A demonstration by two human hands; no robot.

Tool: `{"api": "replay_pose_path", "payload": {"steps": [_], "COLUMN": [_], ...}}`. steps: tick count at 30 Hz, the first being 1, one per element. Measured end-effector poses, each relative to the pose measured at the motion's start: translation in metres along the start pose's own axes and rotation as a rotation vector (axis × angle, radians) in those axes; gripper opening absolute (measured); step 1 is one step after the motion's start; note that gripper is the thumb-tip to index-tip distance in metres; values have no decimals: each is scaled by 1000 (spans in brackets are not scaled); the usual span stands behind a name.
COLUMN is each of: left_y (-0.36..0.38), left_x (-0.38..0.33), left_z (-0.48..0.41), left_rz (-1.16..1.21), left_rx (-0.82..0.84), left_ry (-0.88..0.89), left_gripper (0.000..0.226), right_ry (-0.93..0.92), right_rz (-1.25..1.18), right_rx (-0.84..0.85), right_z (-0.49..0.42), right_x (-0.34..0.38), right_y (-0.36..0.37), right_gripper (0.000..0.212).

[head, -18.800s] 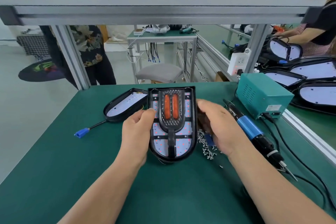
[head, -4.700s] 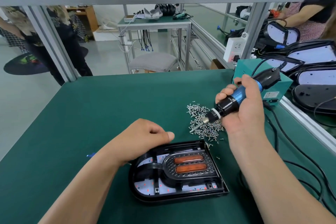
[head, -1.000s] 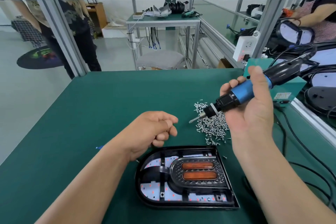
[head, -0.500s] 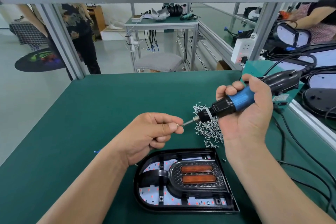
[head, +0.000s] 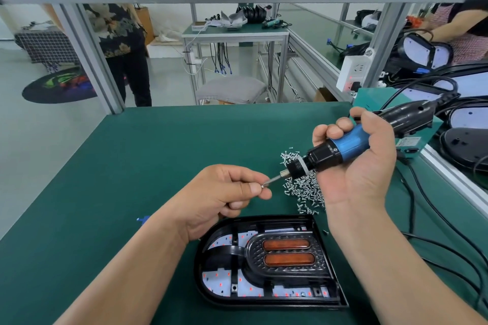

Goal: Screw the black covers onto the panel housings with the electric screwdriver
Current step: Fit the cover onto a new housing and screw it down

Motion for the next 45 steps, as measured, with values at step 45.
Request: {"api": "replay_pose_path", "payload": {"steps": [45], "left_y": [-11], "left_x": [-11], "left_z": [6], "left_rz": [-165], "left_rx": [-72], "left_ry": [46], "left_gripper": [32], "right_ry": [67], "right_rz": [116], "right_rx": [-172], "right_z": [1], "right_x": [-18], "right_y": [-16], "right_gripper": [32]}}
Point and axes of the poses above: each hand's wrist, its own z-axis away from the middle knuckle, its own y-axis out of the palm, x = y × z, the point moved 6 cm from there along -z, towards the middle knuckle, and after that the axes turned 6 degrees about x, right-handed, at the moved point
